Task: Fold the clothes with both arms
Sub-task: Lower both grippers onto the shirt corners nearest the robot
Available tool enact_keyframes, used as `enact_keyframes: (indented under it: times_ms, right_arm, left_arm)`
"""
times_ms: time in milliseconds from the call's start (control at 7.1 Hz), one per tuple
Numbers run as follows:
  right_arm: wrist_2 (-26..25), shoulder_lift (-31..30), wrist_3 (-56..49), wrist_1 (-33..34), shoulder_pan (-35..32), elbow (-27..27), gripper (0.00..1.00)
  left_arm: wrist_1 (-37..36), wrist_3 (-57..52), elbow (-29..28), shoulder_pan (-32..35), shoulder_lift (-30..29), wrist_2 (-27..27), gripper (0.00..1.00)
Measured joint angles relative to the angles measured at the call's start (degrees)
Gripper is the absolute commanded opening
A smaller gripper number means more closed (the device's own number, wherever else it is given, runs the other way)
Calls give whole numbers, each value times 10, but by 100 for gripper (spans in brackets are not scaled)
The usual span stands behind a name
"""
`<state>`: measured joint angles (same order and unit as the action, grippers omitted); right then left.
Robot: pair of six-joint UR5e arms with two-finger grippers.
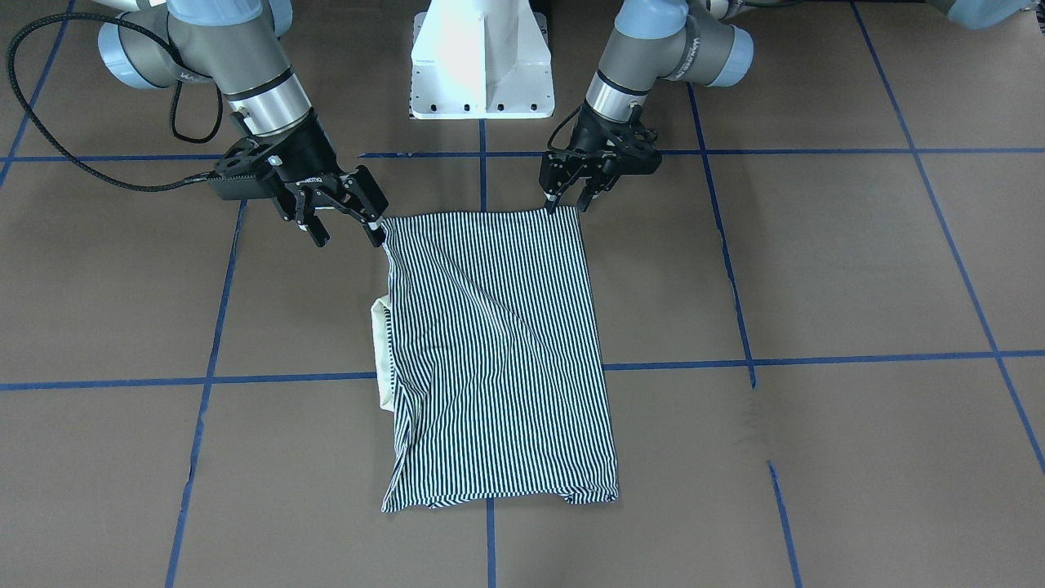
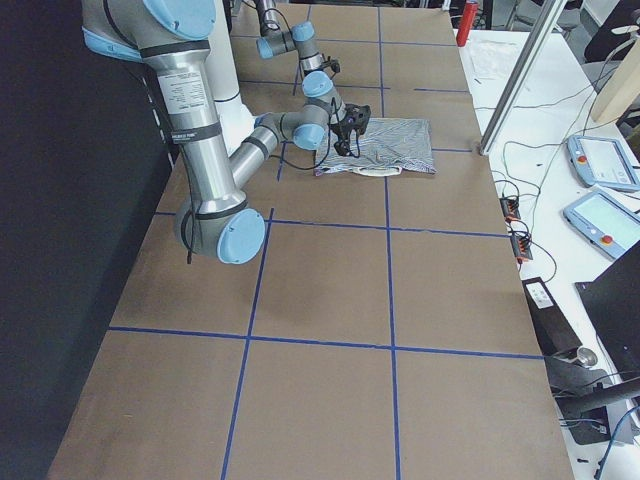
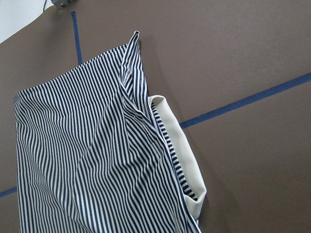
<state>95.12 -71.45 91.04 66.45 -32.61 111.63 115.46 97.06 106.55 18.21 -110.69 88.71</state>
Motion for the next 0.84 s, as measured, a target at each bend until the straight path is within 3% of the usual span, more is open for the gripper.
enact_keyframes:
  times_ms: [845]
  right_arm:
    - [-12,-1,0,0,10,0,100]
  left_arm:
    - [-15,-7,-25,-8,-3,0,63]
